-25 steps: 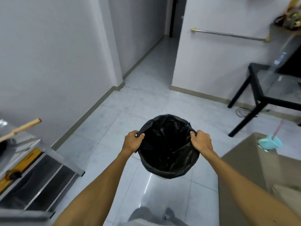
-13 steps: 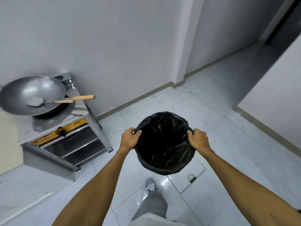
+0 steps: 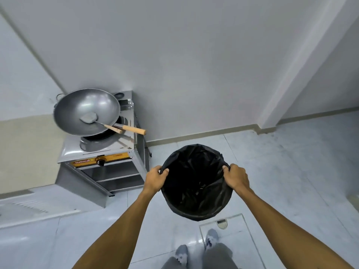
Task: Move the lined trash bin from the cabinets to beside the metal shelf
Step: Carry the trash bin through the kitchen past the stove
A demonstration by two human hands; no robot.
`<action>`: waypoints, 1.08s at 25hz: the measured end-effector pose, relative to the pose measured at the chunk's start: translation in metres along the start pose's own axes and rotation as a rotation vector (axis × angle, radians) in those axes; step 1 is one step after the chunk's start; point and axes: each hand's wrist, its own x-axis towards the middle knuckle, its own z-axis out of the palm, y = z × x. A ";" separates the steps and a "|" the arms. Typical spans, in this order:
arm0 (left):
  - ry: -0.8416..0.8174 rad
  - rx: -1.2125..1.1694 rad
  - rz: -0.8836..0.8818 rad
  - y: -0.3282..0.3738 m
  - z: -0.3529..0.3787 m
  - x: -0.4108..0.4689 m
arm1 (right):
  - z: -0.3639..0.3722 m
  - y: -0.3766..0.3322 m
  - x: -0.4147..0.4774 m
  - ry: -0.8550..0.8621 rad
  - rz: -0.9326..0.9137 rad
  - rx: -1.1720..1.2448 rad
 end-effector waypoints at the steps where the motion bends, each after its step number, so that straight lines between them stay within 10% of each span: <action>1: 0.026 -0.017 -0.024 0.002 0.004 0.008 | 0.001 -0.006 0.020 -0.020 -0.025 -0.023; 13: 0.209 -0.101 -0.350 -0.064 0.086 0.109 | 0.118 -0.015 0.190 -0.236 -0.189 -0.179; 27: 0.025 -0.144 -0.435 -0.346 0.224 0.320 | 0.423 0.099 0.368 -0.296 -0.210 -0.216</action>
